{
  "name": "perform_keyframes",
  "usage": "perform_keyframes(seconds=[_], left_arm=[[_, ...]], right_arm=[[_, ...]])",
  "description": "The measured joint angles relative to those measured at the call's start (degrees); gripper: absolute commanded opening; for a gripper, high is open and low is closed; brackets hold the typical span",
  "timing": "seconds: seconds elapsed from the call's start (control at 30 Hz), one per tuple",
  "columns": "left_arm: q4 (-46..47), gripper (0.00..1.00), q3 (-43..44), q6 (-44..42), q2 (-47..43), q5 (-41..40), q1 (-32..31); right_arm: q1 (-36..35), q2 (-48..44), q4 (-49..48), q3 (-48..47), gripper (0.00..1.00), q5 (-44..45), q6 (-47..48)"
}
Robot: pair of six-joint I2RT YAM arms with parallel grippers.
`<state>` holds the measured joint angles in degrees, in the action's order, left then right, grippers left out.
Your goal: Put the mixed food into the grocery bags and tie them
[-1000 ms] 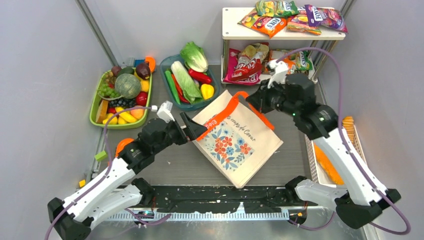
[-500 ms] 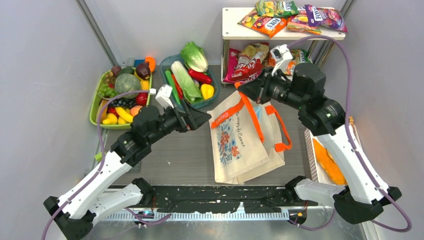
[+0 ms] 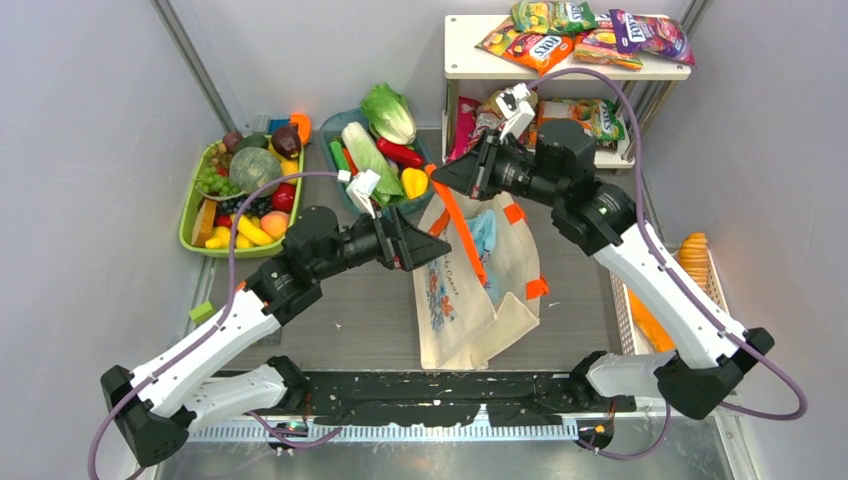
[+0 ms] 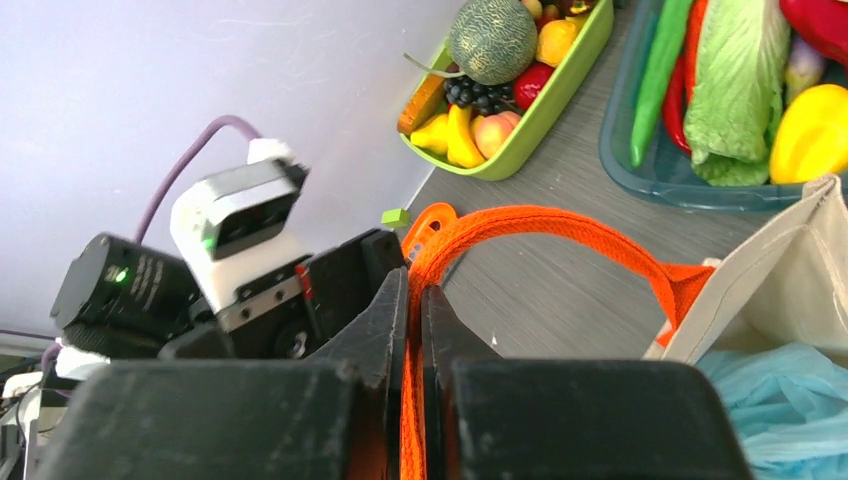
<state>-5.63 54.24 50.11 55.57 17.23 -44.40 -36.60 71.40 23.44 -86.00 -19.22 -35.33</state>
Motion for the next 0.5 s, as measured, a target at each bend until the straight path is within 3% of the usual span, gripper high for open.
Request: perform_keyframes(seconds=[0.2, 0.5], left_arm=[[7.21, 0.96, -2.64, -2.21, -4.61, -0.33, -1.03], [6.14, 0.88, -3.52, -5.53, -6.1, -8.44, -1.01]], right_arm=[[-2.95, 5.88, -2.14, -3.32, 0.05, 1.7, -3.8], [-10.67, 14.95, 1.18, -11.93, 0.05, 8.35, -4.87]])
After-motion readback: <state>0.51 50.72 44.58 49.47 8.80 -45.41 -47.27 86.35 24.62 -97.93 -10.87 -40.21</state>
